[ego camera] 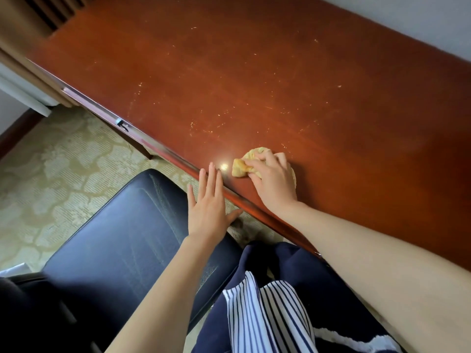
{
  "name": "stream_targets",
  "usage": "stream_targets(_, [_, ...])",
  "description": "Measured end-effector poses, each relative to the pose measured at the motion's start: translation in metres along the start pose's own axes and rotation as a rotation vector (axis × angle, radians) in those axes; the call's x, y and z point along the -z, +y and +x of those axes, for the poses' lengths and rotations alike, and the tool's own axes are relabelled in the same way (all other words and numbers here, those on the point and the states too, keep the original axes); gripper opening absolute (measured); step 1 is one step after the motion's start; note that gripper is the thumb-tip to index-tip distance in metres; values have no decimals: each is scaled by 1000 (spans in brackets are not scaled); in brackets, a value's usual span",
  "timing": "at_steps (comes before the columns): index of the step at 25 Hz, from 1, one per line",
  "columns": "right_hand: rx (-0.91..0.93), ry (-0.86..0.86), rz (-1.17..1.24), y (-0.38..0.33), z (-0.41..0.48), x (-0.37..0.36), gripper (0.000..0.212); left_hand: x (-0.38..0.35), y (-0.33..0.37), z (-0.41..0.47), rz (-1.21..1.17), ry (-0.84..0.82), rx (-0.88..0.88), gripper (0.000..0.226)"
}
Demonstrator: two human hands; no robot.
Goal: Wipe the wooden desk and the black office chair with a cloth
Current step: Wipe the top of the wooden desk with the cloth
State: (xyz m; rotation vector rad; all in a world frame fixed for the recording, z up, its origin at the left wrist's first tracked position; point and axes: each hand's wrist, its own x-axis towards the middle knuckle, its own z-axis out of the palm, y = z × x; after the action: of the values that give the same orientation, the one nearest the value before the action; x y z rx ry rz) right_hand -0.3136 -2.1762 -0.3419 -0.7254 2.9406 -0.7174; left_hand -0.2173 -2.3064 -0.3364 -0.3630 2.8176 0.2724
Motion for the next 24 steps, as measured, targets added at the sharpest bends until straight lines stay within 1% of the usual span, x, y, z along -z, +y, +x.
stream_targets(2, [198, -67, 26, 17, -20, 15, 35, 7, 1, 8, 27, -29, 1, 101])
stream_targets(4, [331, -127, 28, 39, -44, 32, 44, 12, 6, 13, 67, -83, -9, 106])
stream_targets(6, [421, -199, -7, 65, -70, 46, 51, 15, 12, 16, 89, -136, -9, 110])
stream_targets(9, [536, -304, -52, 98, -98, 71, 56, 19, 19, 19, 104, -165, 6, 114])
stream_targets(12, [673, -409, -97, 115, -91, 88, 57, 20, 18, 20, 135, -169, -6, 115])
stream_targets(14, [735, -444, -123, 116, -72, 91, 56, 20, 17, 20, 140, -160, -14, 114])
stream_targets(15, [735, -445, -132, 114, -61, 91, 55, 19, 16, 20, 140, -153, -17, 114])
stream_targets(17, [650, -422, -127, 109, -39, 85, 53, 18, 17, 20, 136, -140, -20, 113])
stream_targets(21, [354, -319, -80, 92, 12, 71, 37, 17, 18, 20, 138, -121, -20, 113])
stream_targets(24, [99, -173, -63, 81, 53, 54, 31, 15, 17, 20, 132, -108, -26, 112])
